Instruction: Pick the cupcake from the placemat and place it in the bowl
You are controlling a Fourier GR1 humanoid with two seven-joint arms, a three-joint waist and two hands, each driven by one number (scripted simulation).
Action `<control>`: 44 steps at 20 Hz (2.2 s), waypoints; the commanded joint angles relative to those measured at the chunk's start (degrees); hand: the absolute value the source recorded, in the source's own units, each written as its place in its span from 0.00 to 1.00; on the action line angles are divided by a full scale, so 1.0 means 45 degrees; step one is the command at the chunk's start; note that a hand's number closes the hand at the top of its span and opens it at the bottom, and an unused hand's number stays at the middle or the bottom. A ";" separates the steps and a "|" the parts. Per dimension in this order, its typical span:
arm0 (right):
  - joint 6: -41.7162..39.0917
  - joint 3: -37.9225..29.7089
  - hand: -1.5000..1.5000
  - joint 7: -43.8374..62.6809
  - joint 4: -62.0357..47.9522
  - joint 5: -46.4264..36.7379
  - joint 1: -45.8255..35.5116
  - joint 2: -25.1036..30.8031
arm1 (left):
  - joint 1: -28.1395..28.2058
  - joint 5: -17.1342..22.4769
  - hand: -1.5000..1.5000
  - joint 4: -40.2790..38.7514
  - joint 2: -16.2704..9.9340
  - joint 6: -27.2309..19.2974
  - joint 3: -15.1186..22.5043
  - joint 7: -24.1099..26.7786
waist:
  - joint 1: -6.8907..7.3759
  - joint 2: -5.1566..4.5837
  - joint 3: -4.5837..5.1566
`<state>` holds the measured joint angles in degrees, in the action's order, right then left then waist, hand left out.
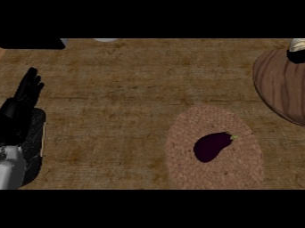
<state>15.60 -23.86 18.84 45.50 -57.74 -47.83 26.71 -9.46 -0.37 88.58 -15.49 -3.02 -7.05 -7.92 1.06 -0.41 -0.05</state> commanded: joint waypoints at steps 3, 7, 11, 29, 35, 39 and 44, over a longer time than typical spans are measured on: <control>-0.1239 0.0525 1.00 0.0667 -0.2858 -0.1202 0.0275 0.1222 | -0.0233 -0.0177 0.50 -0.0458 0.0071 -0.0114 -0.0063 0.0332 | 0.0031 -0.0133 0.0041; -0.1189 -0.1277 0.00 -0.0345 -0.4697 0.0582 -0.0003 0.2057 | -0.0284 -0.0143 0.50 0.0024 0.0189 -0.0098 0.0090 -0.0142 | 0.0184 -0.0088 -0.0023; -0.1793 -0.1333 0.00 -0.2319 -0.5709 0.1079 -0.0208 0.2259 | -0.0899 -0.0273 0.50 -0.0897 0.0026 -0.0030 -0.0102 0.0127 | 0.0087 -0.0082 -0.0016; -0.3655 -0.7516 0.00 -0.7242 -0.4614 0.8622 0.2720 0.3760 | 0.0512 0.0241 0.50 0.0043 -0.0120 0.0428 -0.0621 0.0345 | -0.0270 0.0080 0.0000; -0.6389 -0.8144 0.00 -0.7649 -0.3707 1.0067 0.5007 0.4616 | 0.0419 0.0049 0.50 0.1147 -0.0266 0.0254 -0.0535 -0.1004 | -0.0374 0.0163 0.0009; -0.8021 -0.8721 0.00 -0.8442 -0.4181 1.1278 0.5955 0.4699 | -0.0063 0.0004 0.50 0.0567 0.0123 0.0090 -0.0449 -0.0745 | -0.0321 0.0107 0.0002; -0.8606 -0.8455 0.00 -0.8718 -0.3705 1.2315 0.6668 0.4717 | 0.0393 -0.0573 0.50 0.0179 0.0413 0.0080 -0.0165 0.0038 | -0.0248 0.0085 0.0004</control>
